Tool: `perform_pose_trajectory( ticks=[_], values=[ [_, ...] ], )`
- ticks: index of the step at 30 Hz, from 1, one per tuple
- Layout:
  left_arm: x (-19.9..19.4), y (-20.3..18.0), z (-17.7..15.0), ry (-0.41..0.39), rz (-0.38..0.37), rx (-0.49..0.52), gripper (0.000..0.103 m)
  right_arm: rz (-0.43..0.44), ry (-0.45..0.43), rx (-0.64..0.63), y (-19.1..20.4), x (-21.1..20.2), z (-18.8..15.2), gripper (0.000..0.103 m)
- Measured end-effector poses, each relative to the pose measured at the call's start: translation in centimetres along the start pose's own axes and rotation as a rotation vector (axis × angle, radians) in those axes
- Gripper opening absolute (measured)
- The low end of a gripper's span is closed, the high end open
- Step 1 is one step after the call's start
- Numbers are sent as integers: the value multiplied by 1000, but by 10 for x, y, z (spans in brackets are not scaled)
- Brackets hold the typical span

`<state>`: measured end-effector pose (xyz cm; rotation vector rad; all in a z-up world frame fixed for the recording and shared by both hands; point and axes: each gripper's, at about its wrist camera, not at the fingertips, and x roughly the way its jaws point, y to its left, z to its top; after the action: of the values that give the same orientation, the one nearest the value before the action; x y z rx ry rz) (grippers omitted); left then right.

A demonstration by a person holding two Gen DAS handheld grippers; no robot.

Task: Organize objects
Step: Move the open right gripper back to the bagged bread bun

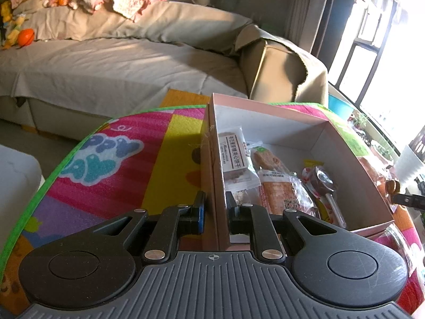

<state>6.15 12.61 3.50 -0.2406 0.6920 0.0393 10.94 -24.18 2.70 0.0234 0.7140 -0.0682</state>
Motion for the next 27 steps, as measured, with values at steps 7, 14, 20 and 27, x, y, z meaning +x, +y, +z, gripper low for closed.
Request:
perform_pose_trajectory(
  ticks=[7, 14, 20, 27],
  values=[
    [0, 1, -1, 0, 2, 0, 17, 77, -38, 5, 11, 22, 44, 91],
    [0, 1, -1, 0, 2, 1, 16, 83, 78, 97, 12, 85, 91, 85],
    [-1, 1, -1, -1, 3, -2, 16, 206, 147, 90, 19, 75, 74, 56],
    [-2, 3, -2, -3, 1, -8, 17, 309, 182, 43, 20, 24, 30, 64]
  ],
)
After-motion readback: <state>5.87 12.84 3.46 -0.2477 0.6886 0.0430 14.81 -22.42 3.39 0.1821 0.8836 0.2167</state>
